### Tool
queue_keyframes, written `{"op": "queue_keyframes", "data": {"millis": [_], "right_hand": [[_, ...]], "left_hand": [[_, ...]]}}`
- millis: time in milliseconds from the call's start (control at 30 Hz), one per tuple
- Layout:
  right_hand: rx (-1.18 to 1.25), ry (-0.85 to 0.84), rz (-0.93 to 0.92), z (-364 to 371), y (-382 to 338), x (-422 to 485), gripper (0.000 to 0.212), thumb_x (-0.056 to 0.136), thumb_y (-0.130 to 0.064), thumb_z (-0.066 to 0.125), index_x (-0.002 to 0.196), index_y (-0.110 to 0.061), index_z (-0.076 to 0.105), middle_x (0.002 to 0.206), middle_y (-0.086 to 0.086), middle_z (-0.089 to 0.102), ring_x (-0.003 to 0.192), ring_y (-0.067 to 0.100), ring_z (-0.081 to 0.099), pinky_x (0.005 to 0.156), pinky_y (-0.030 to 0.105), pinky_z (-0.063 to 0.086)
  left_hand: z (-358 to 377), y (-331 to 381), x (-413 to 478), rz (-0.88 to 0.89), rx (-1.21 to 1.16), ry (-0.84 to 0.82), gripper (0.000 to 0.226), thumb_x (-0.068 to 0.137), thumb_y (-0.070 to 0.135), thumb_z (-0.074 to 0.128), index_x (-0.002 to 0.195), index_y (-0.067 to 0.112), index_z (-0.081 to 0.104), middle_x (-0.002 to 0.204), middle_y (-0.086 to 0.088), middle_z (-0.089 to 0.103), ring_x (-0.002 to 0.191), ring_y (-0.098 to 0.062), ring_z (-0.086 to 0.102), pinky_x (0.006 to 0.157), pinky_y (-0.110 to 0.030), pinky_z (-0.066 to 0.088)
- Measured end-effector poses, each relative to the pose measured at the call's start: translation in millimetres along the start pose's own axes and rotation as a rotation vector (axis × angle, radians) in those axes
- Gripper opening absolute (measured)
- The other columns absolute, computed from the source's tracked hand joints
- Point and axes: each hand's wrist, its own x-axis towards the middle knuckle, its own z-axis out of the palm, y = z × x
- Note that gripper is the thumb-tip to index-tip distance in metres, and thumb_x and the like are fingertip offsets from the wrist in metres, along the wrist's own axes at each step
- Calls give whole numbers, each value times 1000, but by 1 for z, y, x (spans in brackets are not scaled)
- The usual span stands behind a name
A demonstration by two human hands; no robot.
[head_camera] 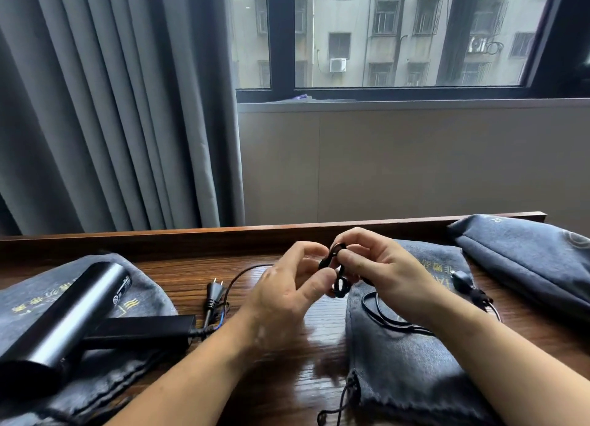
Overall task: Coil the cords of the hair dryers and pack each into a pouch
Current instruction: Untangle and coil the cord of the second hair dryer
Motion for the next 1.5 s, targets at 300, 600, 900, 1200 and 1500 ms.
{"op": "queue_keyframes", "data": {"millis": [300, 600, 900, 1200, 1500], "right_hand": [[-541, -9, 48, -29, -14, -8, 15, 94, -16, 70, 90, -29, 63, 69, 1, 68, 55, 11, 53, 53, 23, 43], [-713, 130, -88, 5, -10, -6, 25, 80, -22, 84, 87, -30, 61, 67, -10, 62, 56, 4, 52, 59, 34, 48], [-776, 103, -127, 14, -11, -4, 21, 86, -27, 79, 105, -37, 74, 82, -17, 72, 76, 3, 68, 74, 24, 54], [-203, -11, 132, 8, -20, -9, 13, 93, -2, 67, 94, -12, 60, 74, -4, 54, 40, 13, 39, 37, 20, 29], [-311, -7, 117, 3, -18, -8, 14, 92, -5, 70, 91, -14, 60, 78, 1, 53, 41, 12, 38, 38, 19, 30]], "left_hand": [[-16, -7, -2, -71, 57, 88, 25, 95, 34, 70, 118, 43, 67, 73, 23, 69, 60, -5, 61, 60, -29, 47], [0, -1, -2, -61, 9, 35, 31, 94, 11, 71, 114, 35, 75, 102, 14, 77, 93, -6, 73, 75, -17, 55], [4, 2, 1, -145, -451, 206, 14, 93, 0, 65, 104, 5, 70, 89, -21, 77, 80, -31, 75, 85, -44, 62], [-4, 6, 8, -143, -540, 484, 18, 75, 6, 78, 90, 7, 68, 66, -7, 67, 65, -25, 67, 71, -39, 60], [4, -5, 3, 276, 466, 168, 33, 98, 15, 47, 119, 24, 71, 104, 7, 73, 96, -5, 65, 87, -21, 49]]}}
